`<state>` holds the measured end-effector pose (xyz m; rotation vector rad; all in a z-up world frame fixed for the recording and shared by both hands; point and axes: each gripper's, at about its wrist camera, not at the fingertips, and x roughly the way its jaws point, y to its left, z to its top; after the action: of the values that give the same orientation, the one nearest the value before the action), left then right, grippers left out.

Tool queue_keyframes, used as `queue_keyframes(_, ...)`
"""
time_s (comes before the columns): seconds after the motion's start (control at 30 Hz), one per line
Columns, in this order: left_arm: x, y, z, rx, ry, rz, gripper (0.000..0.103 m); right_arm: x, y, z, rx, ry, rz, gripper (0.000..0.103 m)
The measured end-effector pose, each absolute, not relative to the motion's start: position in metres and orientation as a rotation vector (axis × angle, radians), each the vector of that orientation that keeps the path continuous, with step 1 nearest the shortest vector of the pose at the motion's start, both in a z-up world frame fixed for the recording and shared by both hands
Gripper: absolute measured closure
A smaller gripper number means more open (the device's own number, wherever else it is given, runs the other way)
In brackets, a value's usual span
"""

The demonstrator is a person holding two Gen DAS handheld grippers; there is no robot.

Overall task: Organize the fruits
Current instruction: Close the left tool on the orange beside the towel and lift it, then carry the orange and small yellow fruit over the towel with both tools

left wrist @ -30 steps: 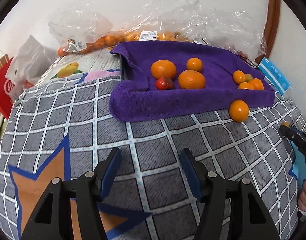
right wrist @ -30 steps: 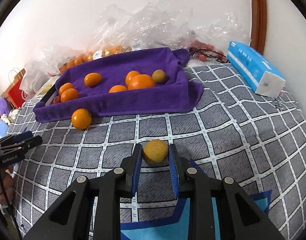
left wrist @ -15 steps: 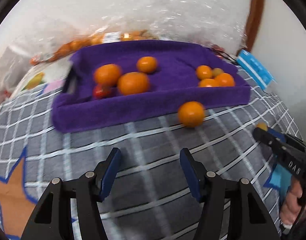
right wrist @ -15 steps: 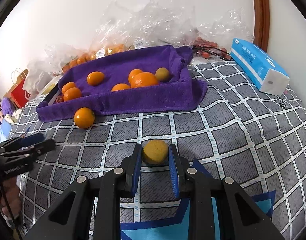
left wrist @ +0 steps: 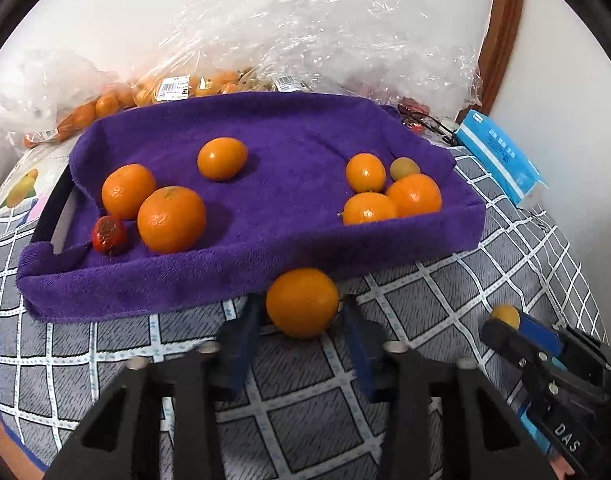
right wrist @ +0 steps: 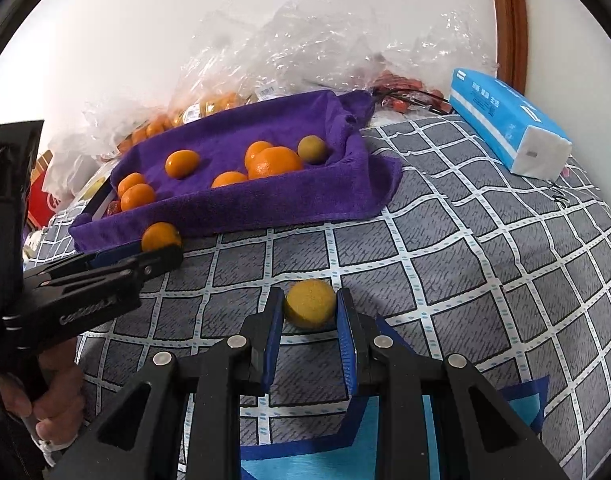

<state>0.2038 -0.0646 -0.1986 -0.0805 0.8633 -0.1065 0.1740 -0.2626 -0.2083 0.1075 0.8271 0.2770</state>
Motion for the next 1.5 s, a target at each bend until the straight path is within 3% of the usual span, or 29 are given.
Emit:
queue_keyframes(0.8,0.125,0.004,-0.179,-0.143,0.883,0.0,0.07,0.168,-0.264,-0.204,0.14,0.84,0.288,0.077)
queue_keyframes(1.5,0.123,0.051,-0.084,-0.155,0.769,-0.006,0.07,0.148,-0.217,-0.113,0.078,0.779,0.251,0.077)
